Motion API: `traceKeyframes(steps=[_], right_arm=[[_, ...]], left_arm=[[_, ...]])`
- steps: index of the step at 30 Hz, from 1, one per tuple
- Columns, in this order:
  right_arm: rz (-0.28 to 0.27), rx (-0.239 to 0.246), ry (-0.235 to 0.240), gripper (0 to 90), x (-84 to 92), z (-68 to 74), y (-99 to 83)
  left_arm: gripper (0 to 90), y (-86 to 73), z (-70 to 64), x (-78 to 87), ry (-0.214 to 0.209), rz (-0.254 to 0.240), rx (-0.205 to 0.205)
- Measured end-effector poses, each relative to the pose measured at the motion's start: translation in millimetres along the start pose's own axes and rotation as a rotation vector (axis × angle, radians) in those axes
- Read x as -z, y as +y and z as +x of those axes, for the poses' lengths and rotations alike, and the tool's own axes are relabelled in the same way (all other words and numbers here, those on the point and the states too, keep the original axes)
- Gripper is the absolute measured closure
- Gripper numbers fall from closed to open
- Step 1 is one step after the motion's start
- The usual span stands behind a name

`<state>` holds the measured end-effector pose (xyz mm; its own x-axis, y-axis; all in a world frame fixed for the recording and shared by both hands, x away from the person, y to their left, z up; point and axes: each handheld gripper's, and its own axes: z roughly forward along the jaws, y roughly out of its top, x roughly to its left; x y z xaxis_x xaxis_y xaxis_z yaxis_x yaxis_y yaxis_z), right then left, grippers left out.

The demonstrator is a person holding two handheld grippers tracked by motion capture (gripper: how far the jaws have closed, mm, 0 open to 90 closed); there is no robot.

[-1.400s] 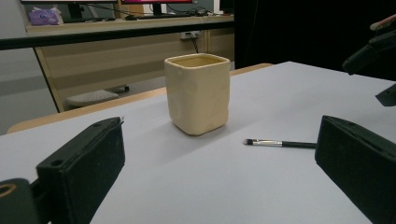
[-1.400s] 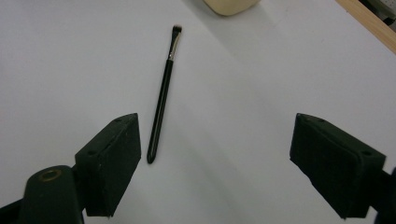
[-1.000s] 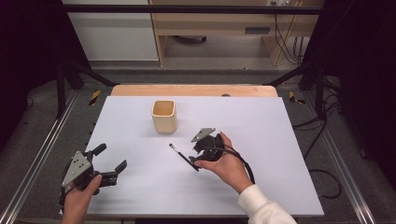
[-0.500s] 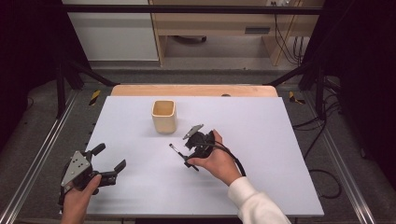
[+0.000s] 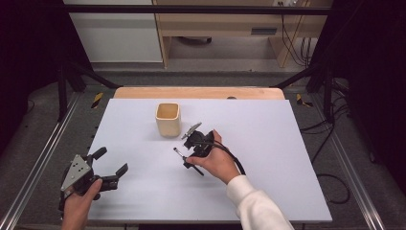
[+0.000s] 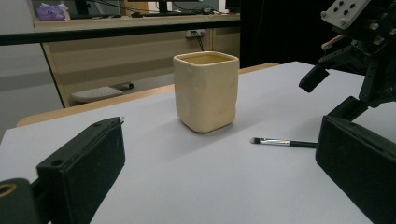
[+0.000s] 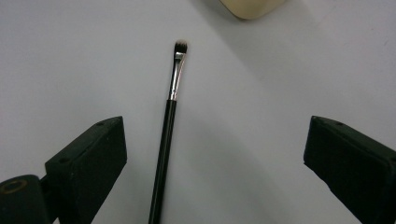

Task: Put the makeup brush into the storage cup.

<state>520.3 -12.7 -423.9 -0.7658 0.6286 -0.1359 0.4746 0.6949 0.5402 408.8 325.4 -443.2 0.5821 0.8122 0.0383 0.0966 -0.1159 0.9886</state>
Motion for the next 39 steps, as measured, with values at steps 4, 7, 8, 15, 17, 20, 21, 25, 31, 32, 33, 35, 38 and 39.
traceKeyframes(steps=[4, 7, 8, 15, 17, 20, 21, 25, 31, 32, 33, 35, 38, 39], right_arm=[[0.007, 0.000, 0.001, 9.1, -3.4, -0.1, 1.6], [0.017, -0.010, 0.008, 10.4, -8.0, -1.0, 3.2], [0.017, -0.016, 0.011, 10.6, -8.9, -0.9, 3.7], [0.016, -0.032, 0.017, 11.8, -13.4, -1.3, 4.4], [0.019, -0.033, 0.015, 12.5, -14.6, -1.1, 4.5], [0.016, -0.029, 0.016, 13.9, -16.0, -0.5, 5.0], [0.018, -0.028, 0.016, 14.5, -16.4, 0.1, 5.2], [0.021, -0.020, 0.018, 16.9, -17.9, 0.8, 5.2], [0.033, -0.023, 0.027, 22.2, -22.3, 1.0, 5.2], [0.033, -0.026, 0.025, 22.7, -23.0, 1.1, 5.2], [0.034, -0.029, 0.024, 25.4, -23.5, 1.2, 5.3], [0.035, -0.027, 0.028, 27.1, -24.5, 1.5, 5.0], [0.036, -0.024, 0.031, 30.0, -25.6, 3.4, 4.4], [0.037, -0.024, 0.030, 30.7, -26.0, 5.3, 4.5]], left_arm=[[1.2, 0.0, -0.2, -0.1, -0.002, 0.001, -0.002], [1.2, 0.3, -0.3, -0.1, -0.004, 0.003, -0.004], [1.2, 0.3, -0.3, -0.1, -0.004, 0.003, -0.004], [1.2, 0.1, -0.6, -0.8, -0.006, 0.005, -0.006], [1.2, 0.1, -0.9, -0.9, -0.007, 0.005, -0.006], [1.2, 0.3, -1.1, -0.8, -0.011, 0.006, -0.004], [1.2, 0.3, -1.2, -0.9, -0.012, 0.006, -0.004], [1.2, 0.2, -1.2, -1.5, -0.011, 0.009, -0.007], [1.2, 0.1, -2.1, -2.0, -0.014, 0.011, -0.012], [1.2, 0.1, -2.3, -2.1, -0.016, 0.011, -0.012], [1.2, 0.1, -2.5, -2.2, -0.017, 0.011, -0.013], [1.2, 0.1, -2.7, -2.4, -0.017, 0.012, -0.014], [1.2, 0.1, -3.0, -2.7, -0.018, 0.012, -0.015], [1.2, 0.1, -3.0, -2.7, -0.017, 0.012, -0.015]])
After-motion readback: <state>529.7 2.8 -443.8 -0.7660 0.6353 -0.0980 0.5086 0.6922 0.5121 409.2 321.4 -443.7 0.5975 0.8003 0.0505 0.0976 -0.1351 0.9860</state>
